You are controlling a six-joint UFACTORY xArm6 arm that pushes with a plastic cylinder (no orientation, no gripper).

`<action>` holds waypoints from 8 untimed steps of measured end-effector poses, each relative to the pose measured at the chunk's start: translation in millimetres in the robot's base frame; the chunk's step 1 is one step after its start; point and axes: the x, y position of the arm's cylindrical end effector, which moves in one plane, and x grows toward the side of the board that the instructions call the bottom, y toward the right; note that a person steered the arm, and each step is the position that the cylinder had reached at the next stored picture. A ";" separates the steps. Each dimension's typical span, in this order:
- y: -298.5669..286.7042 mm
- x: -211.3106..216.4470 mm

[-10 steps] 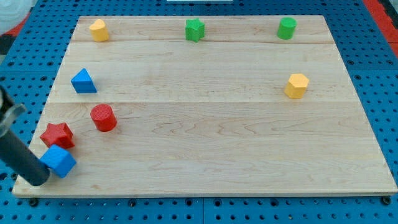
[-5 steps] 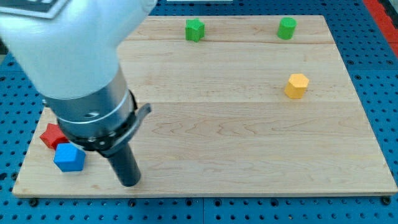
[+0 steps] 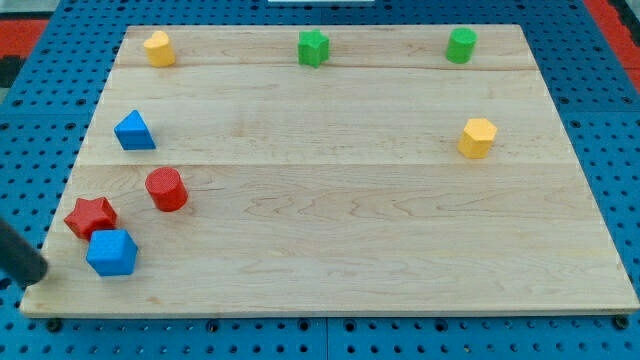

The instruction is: Push the blue cube towards the bottom center

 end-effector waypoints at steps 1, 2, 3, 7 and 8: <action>59.8 0.0; 74.1 -6.2; 64.5 -24.7; 148.7 -44.4; 189.2 -24.8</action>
